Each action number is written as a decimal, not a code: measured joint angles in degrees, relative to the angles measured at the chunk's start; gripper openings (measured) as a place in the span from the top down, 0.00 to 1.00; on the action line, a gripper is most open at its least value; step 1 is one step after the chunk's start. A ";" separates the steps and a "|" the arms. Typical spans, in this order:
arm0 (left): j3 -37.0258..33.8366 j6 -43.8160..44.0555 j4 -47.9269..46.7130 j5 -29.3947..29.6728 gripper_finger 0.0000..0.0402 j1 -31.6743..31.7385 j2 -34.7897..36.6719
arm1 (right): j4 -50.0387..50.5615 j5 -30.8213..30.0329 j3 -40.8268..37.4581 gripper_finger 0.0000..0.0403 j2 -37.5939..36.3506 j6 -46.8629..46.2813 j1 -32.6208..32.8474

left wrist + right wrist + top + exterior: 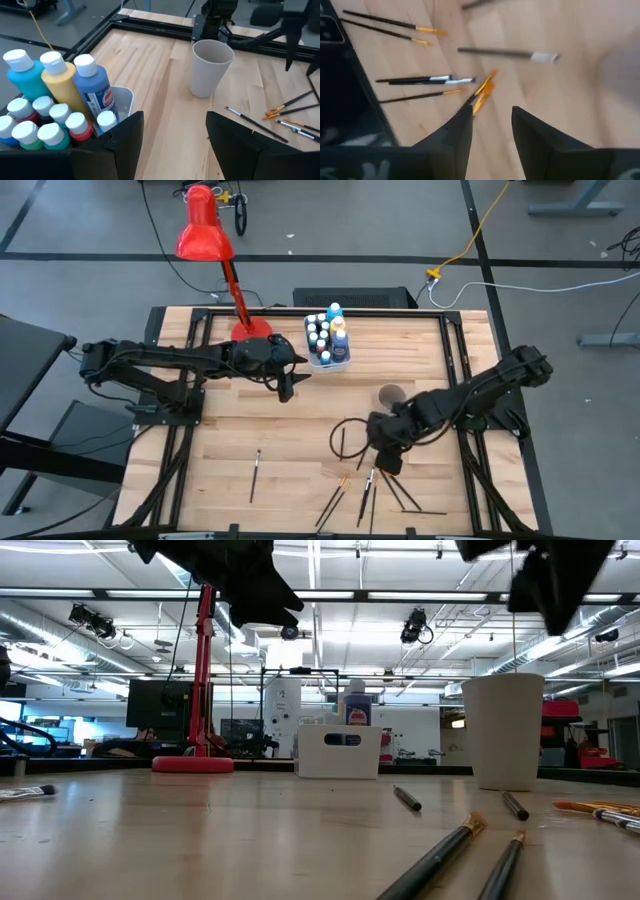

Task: Pick & Place Paint Supplies
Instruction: Put the gold paint brush into the gray cup

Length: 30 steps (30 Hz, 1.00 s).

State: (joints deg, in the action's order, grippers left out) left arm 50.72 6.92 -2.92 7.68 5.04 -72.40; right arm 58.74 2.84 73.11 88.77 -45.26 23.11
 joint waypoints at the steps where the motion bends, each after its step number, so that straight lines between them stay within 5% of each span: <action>1: 0.00 -0.04 0.00 0.00 0.44 0.02 0.00 | -1.56 1.03 -1.52 0.66 0.00 -2.70 0.44; 12: 0.00 -0.13 1.59 0.24 0.44 0.02 0.02 | -27.10 13.00 -18.70 0.66 0.11 -17.49 3.82; 24: 0.00 -0.24 11.50 0.22 0.44 0.02 0.09 | -30.71 0.70 -21.48 0.66 0.36 -18.70 8.01; 30: 0.00 -0.18 11.58 0.24 0.44 0.02 0.09 | -30.33 0.16 -21.48 0.66 3.97 -18.73 11.08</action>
State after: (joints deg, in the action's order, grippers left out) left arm 50.72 6.74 8.67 7.92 5.06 -72.31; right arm 28.41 3.00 51.64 92.75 -63.99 34.19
